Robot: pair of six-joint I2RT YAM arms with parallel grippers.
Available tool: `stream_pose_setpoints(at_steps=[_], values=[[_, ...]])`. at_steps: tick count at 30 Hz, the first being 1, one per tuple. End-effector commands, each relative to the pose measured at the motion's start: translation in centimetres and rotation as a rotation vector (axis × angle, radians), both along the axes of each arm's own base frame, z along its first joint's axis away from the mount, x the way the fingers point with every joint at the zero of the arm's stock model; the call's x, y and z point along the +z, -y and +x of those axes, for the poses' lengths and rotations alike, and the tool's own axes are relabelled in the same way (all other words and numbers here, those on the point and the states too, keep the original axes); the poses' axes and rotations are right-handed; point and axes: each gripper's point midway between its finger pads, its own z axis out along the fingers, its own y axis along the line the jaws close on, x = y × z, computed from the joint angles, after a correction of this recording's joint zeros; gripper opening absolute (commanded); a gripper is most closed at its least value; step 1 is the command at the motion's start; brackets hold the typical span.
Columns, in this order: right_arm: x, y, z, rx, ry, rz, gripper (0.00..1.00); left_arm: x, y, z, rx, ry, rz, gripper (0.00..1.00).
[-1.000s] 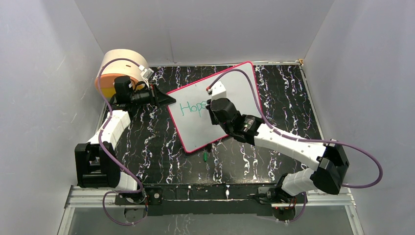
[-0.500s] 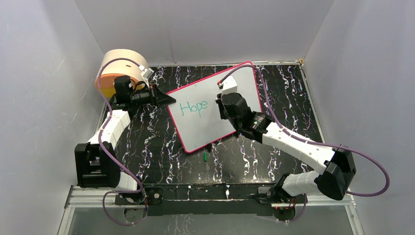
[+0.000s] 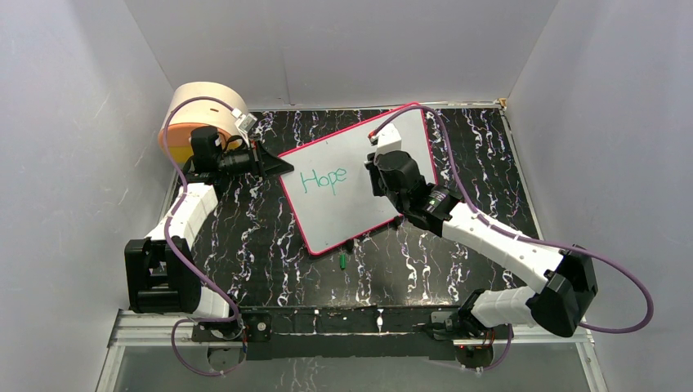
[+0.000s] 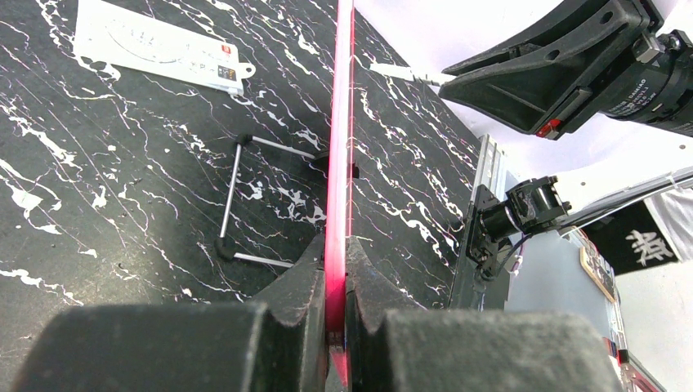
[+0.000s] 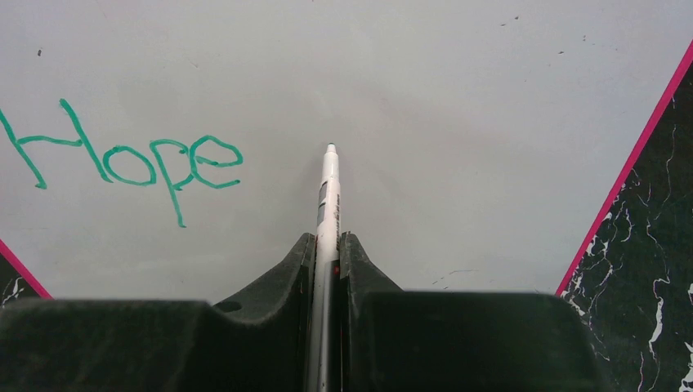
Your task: Write a sentence on the whiteboard
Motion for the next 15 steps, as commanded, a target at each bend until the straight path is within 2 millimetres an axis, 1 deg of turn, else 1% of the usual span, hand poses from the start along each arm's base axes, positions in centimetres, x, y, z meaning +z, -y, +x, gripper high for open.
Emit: stream_pose_setpoints(at_steps=[1, 15], values=[[1.22, 0.15, -0.21, 0.021, 0.025, 0.021, 0.00, -3.02, 0.44, 0.20, 0.017, -0.024, 0.078, 0.00], [0.81, -0.53, 0.55, 0.033, 0.030, 0.014, 0.00, -3.21, 0.40, 0.20, 0.017, -0.030, 0.083, 0.00]])
